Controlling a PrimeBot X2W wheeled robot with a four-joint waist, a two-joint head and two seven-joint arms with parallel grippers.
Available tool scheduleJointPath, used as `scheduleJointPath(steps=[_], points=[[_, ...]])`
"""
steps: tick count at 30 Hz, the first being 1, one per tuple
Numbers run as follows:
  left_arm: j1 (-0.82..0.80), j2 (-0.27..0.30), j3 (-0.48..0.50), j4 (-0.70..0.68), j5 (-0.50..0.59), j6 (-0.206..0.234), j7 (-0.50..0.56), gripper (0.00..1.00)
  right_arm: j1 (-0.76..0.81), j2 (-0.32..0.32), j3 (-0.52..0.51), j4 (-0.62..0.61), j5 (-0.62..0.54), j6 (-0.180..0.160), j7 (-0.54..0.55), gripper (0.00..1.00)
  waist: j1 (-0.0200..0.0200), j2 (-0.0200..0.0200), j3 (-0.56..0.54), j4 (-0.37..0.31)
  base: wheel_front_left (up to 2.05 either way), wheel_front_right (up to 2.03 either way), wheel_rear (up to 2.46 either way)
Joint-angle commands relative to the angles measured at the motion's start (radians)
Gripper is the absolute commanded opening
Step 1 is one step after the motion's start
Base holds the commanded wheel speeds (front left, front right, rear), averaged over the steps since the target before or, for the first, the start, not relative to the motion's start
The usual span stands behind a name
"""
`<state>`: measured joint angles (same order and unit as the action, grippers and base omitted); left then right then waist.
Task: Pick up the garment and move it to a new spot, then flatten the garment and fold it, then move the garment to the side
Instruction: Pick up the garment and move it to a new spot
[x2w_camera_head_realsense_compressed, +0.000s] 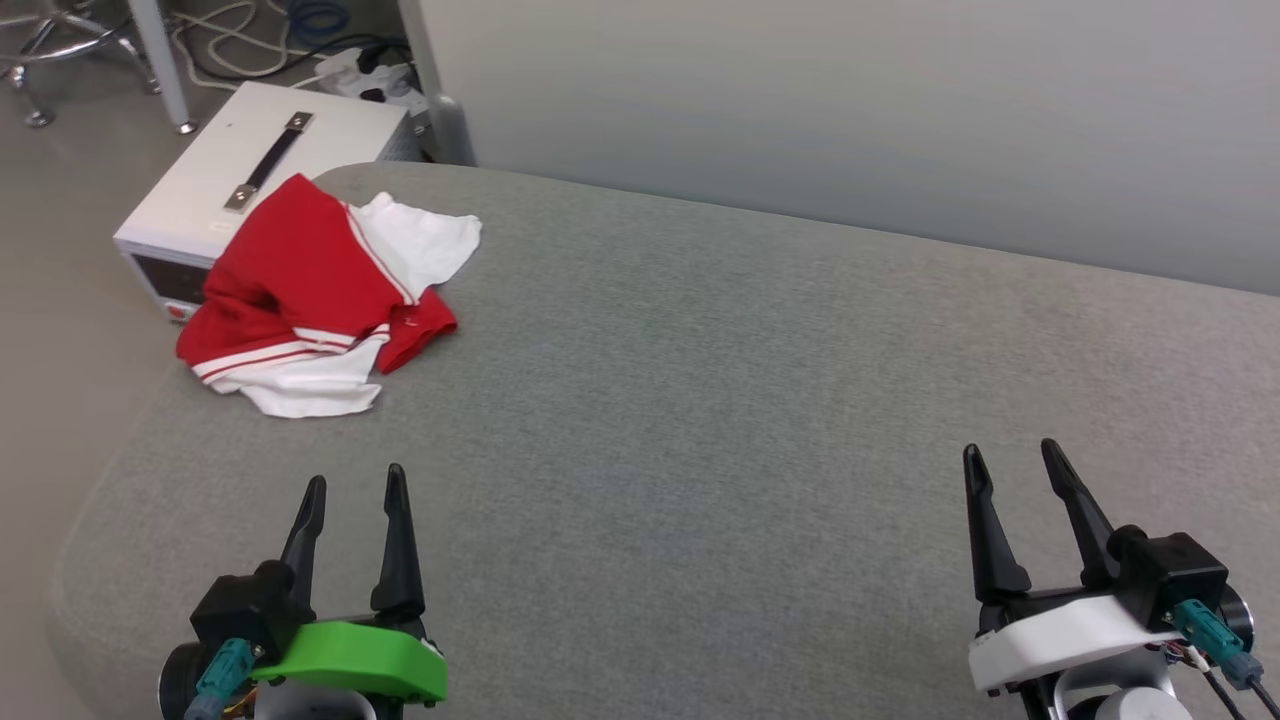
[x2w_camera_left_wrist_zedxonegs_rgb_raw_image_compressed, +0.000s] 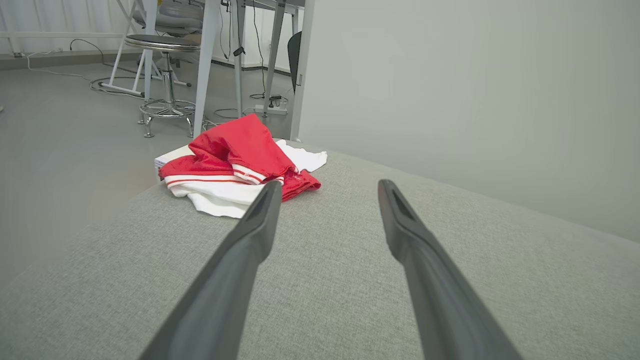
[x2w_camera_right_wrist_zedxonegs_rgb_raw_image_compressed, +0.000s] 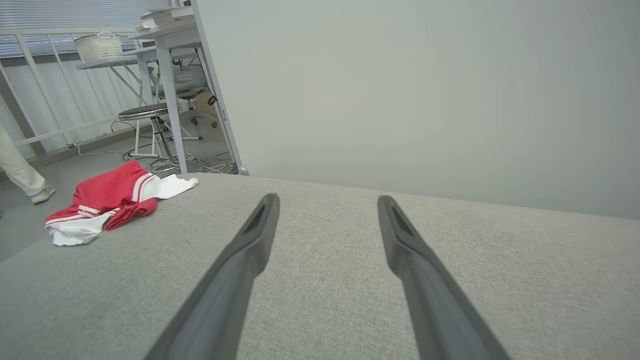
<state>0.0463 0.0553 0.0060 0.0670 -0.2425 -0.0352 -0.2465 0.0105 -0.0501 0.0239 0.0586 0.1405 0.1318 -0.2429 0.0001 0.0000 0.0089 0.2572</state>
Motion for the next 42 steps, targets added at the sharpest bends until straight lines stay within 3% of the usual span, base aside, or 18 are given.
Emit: scheduleJointPath(steps=[1,11,20,29,33,38,42], points=[[0.02,-0.005,0.001,0.002,-0.015,-0.004,-0.01,1.0,0.004,0.0,0.006,0.002,0.01,-0.001,-0.013,1.0,-0.0001,0.0,-0.007,0.095,0.0,0.0,0.0],[0.027,-0.005,-0.005,-0.002,-0.014,-0.007,-0.015,1.0,0.012,0.0,0.033,0.012,0.022,-0.001,-0.019,1.0,-0.0001,0.0,-0.01,0.203,0.0,0.0,0.0],[0.031,-0.005,-0.019,-0.004,-0.019,-0.003,-0.015,1.0,0.01,0.0,0.036,0.015,0.023,-0.001,-0.019,1.0,-0.0001,0.0,-0.004,0.236,0.0,0.0,0.0],[0.028,-0.005,-0.013,-0.01,-0.023,0.0,-0.015,1.0,0.001,0.0,0.038,0.011,0.017,-0.001,-0.019,1.0,-0.0001,0.0,0.019,0.225,0.0,0.0,0.0],[-0.005,-0.005,-0.013,0.007,0.056,0.009,-0.015,1.0,-0.016,0.0,0.038,0.003,-0.009,-0.001,-0.019,1.0,-0.0001,0.0,0.063,0.203,0.0,0.0,0.0],[-0.15,-0.003,0.001,0.096,0.057,-0.046,-0.015,1.0,-0.066,0.0,0.021,-0.015,-0.074,-0.001,-0.019,1.0,-0.0001,0.0,0.185,0.153,0.0,0.0,0.0],[-0.309,0.039,0.022,0.219,0.035,-0.073,-0.015,1.0,-0.101,0.0,0.014,-0.04,-0.109,-0.001,-0.019,1.0,-0.0001,0.0,0.279,0.11,0.0,0.0,0.0]])
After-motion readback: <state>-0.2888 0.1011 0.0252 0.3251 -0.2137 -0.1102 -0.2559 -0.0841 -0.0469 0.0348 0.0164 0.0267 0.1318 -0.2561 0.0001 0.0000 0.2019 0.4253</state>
